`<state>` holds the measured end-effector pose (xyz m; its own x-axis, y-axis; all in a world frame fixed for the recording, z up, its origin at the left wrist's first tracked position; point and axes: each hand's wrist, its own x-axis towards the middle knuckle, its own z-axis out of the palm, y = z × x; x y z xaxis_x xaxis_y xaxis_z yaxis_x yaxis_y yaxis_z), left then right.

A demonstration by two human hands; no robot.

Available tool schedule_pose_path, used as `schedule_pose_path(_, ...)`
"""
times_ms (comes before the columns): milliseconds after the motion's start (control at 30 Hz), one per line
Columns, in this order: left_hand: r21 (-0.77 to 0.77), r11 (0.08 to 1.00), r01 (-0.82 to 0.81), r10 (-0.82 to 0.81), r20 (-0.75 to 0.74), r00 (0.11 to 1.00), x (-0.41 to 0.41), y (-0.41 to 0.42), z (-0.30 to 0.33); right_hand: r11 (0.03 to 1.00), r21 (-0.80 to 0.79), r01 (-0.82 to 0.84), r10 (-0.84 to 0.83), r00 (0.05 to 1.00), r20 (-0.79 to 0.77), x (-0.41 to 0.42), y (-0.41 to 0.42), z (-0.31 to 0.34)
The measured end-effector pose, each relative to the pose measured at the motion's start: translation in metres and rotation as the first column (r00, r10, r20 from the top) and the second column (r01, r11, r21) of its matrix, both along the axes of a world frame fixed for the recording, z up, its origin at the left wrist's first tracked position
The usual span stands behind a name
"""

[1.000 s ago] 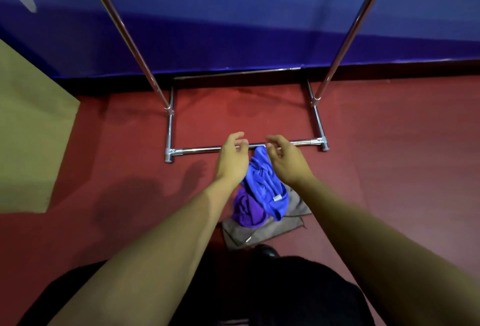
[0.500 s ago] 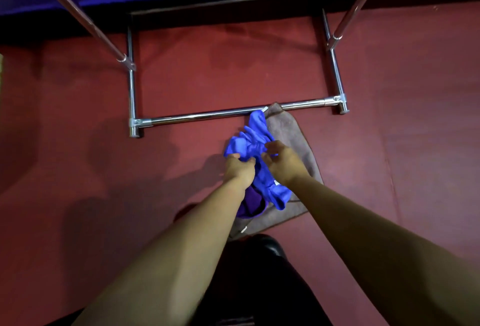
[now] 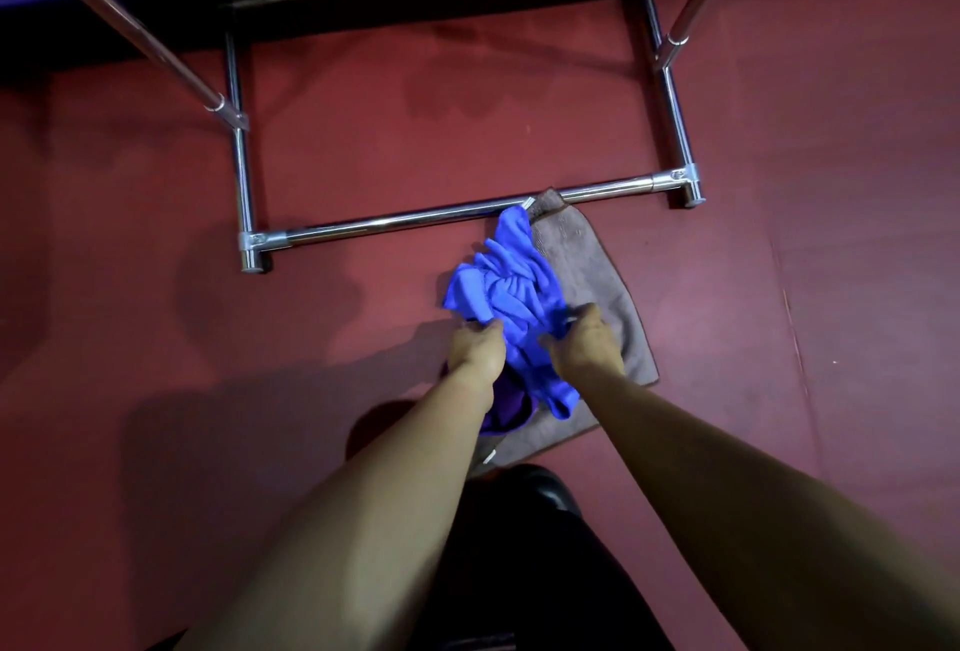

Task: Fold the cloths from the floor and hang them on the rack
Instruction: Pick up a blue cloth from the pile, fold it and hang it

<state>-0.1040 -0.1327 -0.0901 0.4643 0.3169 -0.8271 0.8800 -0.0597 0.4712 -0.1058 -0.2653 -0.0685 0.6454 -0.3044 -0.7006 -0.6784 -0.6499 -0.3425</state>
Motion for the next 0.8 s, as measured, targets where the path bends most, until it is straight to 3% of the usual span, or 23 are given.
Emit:
schedule_pose_path(200, 0.032, 0.986, -0.163, 0.161, 0.058, 0.985, -0.005, 0.009, 0.015, 1.0, 0.013, -0.005, 0.004, 0.999, 0.043, 0.001, -0.002, 0.01)
schedule_pose_path(300, -0.021, 0.974, -0.225, 0.226, 0.035, 0.974, -0.008, 0.017, 0.032, 0.998, 0.043, 0.038, -0.037, 0.999, -0.019, 0.0, 0.001, 0.009)
schedule_pose_path(433, -0.114, 0.95, -0.291, 0.29, -0.028, 0.957, -0.022, 0.021, 0.024, 0.965, 0.142, 0.22, -0.202, 0.97, -0.134, -0.005, 0.009, 0.003)
schedule_pose_path(500, -0.137, 0.947, -0.291, 0.29, -0.024, 0.957, -0.026, 0.022, 0.023, 0.98, 0.106, 0.167, -0.153, 0.98, -0.129, -0.007, 0.014, 0.006)
schedule_pose_path(600, -0.143, 0.943, -0.299, 0.307, 0.032, 0.951, -0.028, 0.021, 0.036, 0.986, 0.074, 0.149, -0.143, 0.987, -0.078, -0.015, 0.014, 0.007)
schedule_pose_path(733, -0.197, 0.929, -0.314, 0.342, 0.122, 0.932, -0.025, 0.025, 0.053, 0.946, 0.172, 0.273, -0.262, 0.961, -0.084, -0.011, 0.013, 0.011)
schedule_pose_path(800, -0.23, 0.927, -0.298, 0.338, 0.164, 0.927, -0.019, 0.025, 0.072, 0.959, 0.176, 0.223, -0.208, 0.973, -0.101, -0.004, 0.012, 0.019)
